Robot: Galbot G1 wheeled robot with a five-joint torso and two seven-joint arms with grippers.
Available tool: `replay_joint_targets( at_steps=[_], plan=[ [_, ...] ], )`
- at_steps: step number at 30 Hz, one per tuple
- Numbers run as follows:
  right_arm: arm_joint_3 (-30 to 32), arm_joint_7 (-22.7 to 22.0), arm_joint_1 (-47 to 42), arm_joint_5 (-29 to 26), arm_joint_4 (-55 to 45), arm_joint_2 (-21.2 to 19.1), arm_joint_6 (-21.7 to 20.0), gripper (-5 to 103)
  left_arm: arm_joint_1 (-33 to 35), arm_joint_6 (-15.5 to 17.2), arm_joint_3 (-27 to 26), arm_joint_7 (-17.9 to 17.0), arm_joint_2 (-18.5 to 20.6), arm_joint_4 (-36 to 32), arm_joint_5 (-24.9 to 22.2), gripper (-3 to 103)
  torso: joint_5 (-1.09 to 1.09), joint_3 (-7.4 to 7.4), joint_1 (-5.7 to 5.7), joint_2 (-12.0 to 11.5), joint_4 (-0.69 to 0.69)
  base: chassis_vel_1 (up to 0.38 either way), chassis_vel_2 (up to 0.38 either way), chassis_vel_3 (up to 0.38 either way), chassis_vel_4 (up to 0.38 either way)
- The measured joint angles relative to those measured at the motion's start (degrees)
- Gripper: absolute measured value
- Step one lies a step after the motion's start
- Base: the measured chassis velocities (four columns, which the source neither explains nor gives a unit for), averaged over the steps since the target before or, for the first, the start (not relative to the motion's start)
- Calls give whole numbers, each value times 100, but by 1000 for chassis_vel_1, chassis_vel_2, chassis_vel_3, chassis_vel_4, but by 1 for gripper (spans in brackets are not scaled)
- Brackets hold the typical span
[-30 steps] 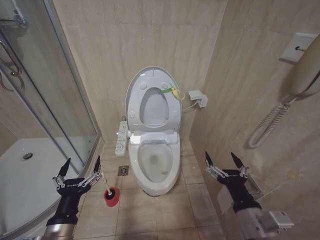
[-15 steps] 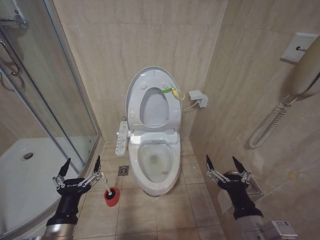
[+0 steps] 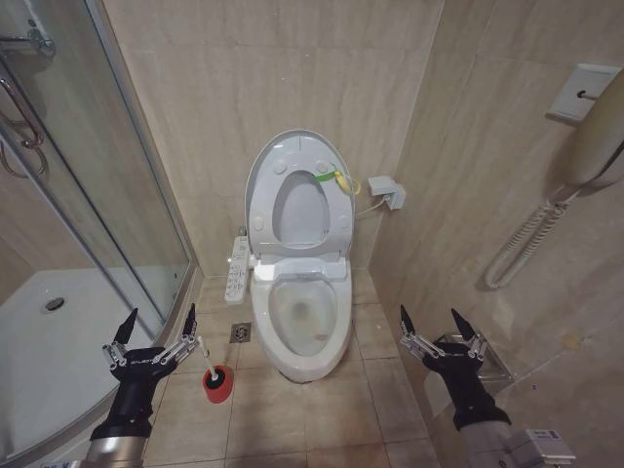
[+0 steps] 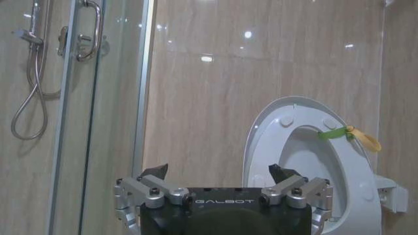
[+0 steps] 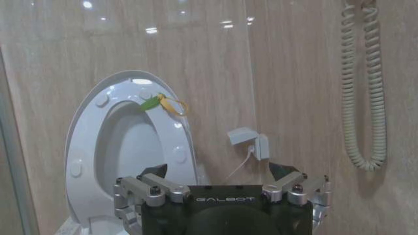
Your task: Open the toilet lid, clean the toilet bowl with a toilet brush, close the toilet lid, and flush.
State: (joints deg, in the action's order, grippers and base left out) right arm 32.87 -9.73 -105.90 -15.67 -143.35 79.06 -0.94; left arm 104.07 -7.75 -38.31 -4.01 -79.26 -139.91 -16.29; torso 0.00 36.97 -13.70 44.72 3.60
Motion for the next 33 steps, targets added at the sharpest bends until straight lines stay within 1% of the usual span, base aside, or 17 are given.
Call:
replay_joint_targets(
  at_steps=[33],
  plan=[
    [-1,-10,6,-6,11,-3,-4,100,0,0,0,0,0,0,0,100,0,0,0,0,0,0,0,0,0]
  ],
)
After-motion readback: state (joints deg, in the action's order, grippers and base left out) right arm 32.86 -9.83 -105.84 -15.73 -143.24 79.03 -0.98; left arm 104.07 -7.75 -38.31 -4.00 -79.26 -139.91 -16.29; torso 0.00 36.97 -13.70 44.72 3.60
